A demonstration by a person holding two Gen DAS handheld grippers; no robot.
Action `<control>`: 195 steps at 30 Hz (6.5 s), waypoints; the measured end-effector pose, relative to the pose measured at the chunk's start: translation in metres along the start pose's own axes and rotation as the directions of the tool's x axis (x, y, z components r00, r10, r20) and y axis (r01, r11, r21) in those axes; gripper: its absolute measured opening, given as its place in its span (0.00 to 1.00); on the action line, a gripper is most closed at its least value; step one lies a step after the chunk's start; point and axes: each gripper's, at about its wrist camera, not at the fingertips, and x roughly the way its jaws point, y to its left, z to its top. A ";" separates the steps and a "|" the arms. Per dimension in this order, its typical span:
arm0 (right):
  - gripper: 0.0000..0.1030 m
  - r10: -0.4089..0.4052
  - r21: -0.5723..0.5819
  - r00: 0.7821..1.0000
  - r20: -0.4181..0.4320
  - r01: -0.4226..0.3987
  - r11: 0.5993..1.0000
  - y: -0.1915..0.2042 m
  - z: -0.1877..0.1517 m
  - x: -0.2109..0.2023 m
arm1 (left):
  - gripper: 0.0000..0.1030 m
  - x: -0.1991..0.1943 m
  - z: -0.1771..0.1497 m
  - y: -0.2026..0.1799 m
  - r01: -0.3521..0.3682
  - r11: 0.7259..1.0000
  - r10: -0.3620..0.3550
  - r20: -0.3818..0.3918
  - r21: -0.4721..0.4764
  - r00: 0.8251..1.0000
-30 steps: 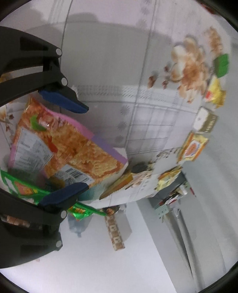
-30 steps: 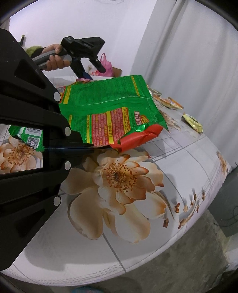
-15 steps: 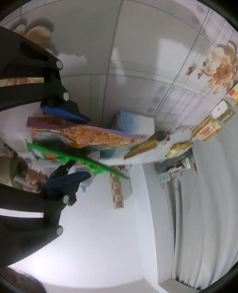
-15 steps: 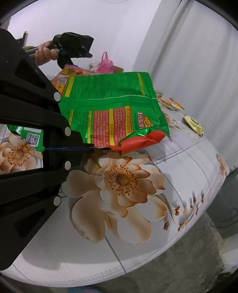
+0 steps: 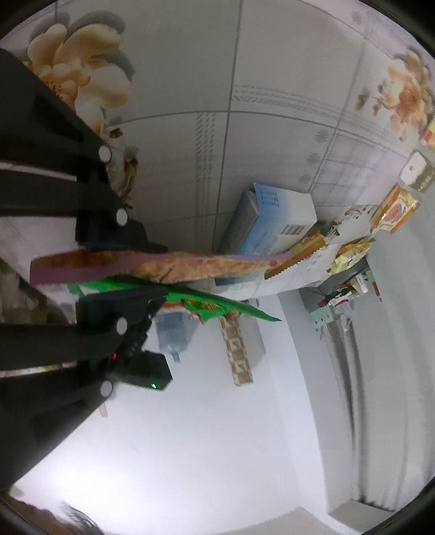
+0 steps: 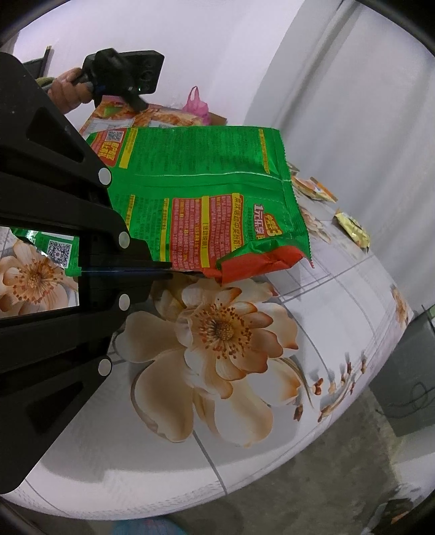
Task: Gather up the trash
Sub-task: 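Lift the pink-orange snack bag with the left tool while the right tool holds the green bag, then carry both snack bags over the blue wastebasket with both tools, then open both tools to drop the bags into the wastebasket, then move both tools back over the table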
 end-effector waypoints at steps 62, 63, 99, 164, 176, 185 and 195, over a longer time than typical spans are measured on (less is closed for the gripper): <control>0.00 0.419 0.078 0.851 0.318 -0.463 0.883 -0.025 -0.002 -0.144 | 0.09 0.015 0.008 -0.111 0.232 0.955 -0.244 0.047 0.184 0.969; 0.00 0.418 0.076 0.847 0.329 -0.465 0.882 -0.027 -0.003 -0.148 | 0.08 0.019 0.009 -0.117 0.237 0.951 -0.250 0.040 0.199 0.967; 0.00 -0.196 0.588 0.685 0.702 -0.402 0.702 -0.319 -0.148 -0.316 | 0.09 0.302 -0.063 -0.303 0.229 0.817 -0.082 -0.287 0.530 0.954; 0.29 -0.363 0.767 0.914 -0.179 0.361 0.531 -0.473 -0.050 -0.029 | 0.77 0.314 -0.087 -0.253 -0.181 0.742 0.380 -0.182 0.645 0.907; 0.29 -0.505 0.581 0.704 -0.500 0.705 0.407 -0.514 -0.046 0.026 | 0.79 0.172 -0.032 -0.182 -0.458 0.785 0.462 0.098 0.418 0.881; 0.49 -0.578 0.645 0.788 -0.211 0.557 0.523 -0.441 -0.048 -0.042 | 0.81 0.161 -0.032 -0.180 -0.396 0.823 0.400 0.079 0.407 0.913; 0.70 -0.540 0.617 0.811 0.227 0.309 0.724 -0.276 -0.065 -0.154 | 0.84 0.134 -0.028 -0.160 -0.386 0.851 0.383 0.083 0.355 0.920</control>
